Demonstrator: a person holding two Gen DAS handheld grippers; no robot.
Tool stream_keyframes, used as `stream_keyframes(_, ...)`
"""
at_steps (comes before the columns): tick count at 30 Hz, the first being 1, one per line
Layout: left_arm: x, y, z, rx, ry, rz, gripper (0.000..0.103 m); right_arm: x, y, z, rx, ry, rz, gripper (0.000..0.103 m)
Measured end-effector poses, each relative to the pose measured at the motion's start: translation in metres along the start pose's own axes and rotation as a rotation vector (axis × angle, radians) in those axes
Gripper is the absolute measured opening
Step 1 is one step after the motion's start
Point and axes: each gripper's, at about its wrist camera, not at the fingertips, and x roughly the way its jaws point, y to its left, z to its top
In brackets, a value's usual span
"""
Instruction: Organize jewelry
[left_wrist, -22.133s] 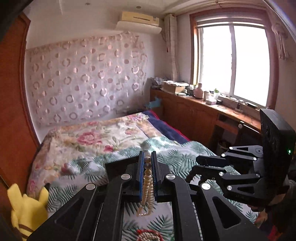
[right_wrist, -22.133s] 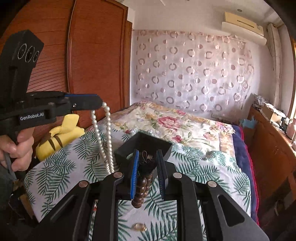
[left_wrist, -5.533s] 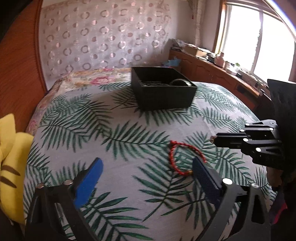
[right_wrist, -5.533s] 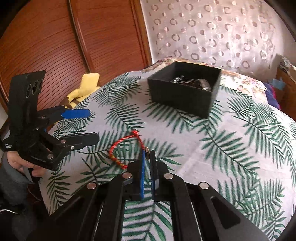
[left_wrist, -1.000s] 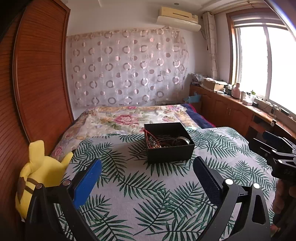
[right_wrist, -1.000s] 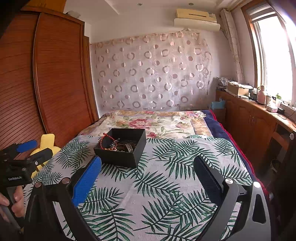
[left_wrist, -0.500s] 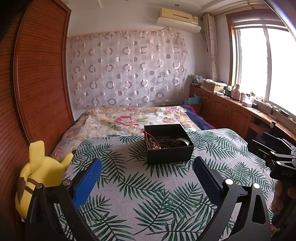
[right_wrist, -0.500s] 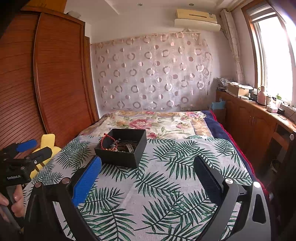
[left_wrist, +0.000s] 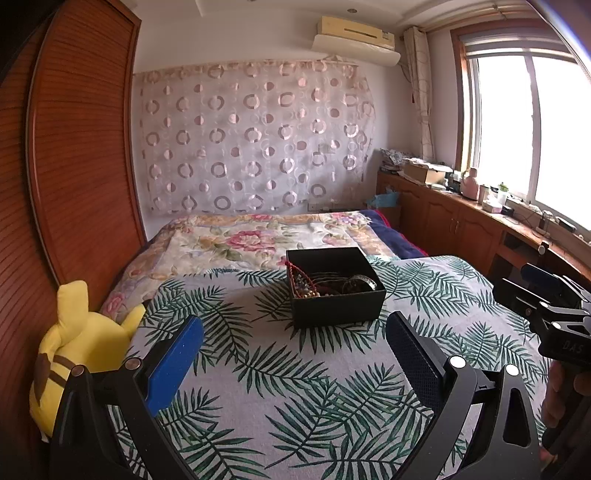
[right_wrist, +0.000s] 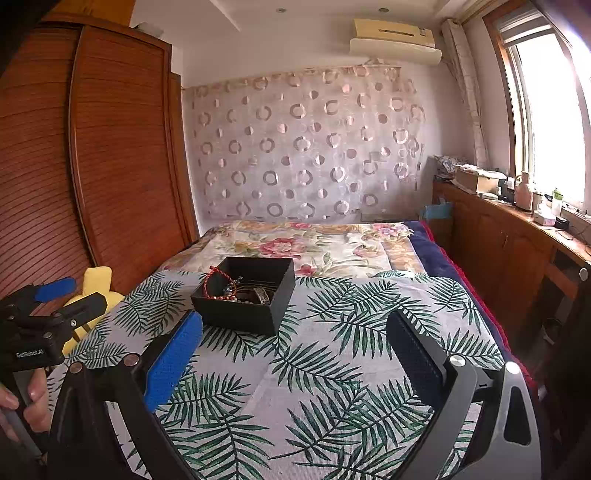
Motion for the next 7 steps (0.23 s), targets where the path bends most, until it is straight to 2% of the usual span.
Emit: stream_keyframes(7,-0.001,-0.0019,0.0025,-0.005,0.008,0.004,0.095,0.0001,-0.0005,-0.0001,0.0,-0.002,-0.002,0.1)
